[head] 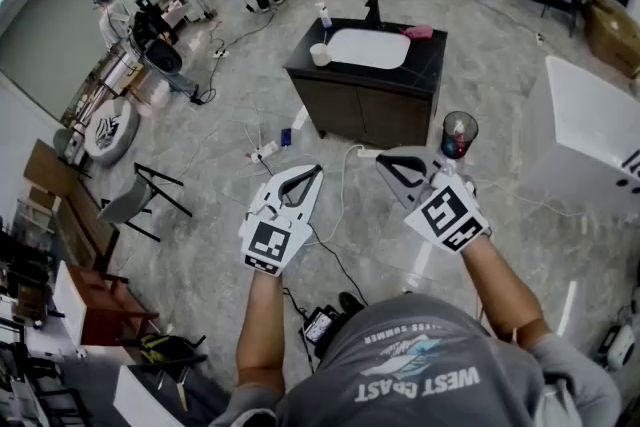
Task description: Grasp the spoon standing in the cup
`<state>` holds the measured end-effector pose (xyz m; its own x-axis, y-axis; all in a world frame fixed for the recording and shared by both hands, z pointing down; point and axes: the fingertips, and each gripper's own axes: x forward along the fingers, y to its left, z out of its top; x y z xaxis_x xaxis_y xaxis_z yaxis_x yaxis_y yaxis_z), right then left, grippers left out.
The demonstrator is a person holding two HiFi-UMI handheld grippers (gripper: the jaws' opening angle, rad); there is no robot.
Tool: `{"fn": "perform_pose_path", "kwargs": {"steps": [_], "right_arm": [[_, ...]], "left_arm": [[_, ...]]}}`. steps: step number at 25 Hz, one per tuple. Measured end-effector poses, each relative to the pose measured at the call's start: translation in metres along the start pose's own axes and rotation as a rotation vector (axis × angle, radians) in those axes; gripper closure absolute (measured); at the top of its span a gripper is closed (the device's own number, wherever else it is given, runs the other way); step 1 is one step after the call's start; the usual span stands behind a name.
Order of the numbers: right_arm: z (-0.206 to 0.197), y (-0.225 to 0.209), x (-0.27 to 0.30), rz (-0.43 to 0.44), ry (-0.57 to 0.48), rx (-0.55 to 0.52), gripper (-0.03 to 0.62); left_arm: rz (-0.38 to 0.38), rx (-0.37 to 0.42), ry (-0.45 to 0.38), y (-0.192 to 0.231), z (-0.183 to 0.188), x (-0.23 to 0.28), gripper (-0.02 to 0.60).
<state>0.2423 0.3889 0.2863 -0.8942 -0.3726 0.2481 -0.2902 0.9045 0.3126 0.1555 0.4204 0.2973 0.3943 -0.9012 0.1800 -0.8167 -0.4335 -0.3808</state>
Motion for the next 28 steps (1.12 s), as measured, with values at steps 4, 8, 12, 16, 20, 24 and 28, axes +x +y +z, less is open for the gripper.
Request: {"fn": "perform_pose_path", "kwargs": {"steps": [4, 8, 12, 16, 20, 24, 28], "right_arm": [[0.003, -0.009, 0.005, -0.014, -0.007, -0.006, 0.564], [0.007, -0.015, 0.01, -0.024, -0.015, -0.012, 0.563], [0.001, -0.013, 0.013, -0.024, -0.004, 0.002, 0.563], [-0.003, -0.012, 0.021, -0.019, 0.013, -0.001, 0.563], [-0.004, -0.014, 0.031, -0.038, 0.015, 0.029, 0.563], [-0.002, -0.015, 0.045, -0.059, 0.005, 0.055, 0.562], [0.005, -0.013, 0.062, -0.069, 0.005, 0.056, 0.562]], "left_arm": [[-0.004, 0.016, -0.01, 0.009, 0.003, 0.008, 0.583], [-0.002, 0.024, -0.016, 0.017, 0.005, 0.011, 0.583], [-0.009, 0.012, -0.009, 0.016, -0.002, 0.012, 0.583], [-0.013, 0.002, -0.007, 0.02, -0.007, 0.013, 0.583], [-0.017, -0.005, -0.008, 0.027, -0.013, 0.011, 0.583], [-0.012, -0.012, -0.008, 0.04, -0.023, 0.005, 0.583], [-0.005, -0.02, -0.013, 0.059, -0.033, -0.006, 0.583]]}}
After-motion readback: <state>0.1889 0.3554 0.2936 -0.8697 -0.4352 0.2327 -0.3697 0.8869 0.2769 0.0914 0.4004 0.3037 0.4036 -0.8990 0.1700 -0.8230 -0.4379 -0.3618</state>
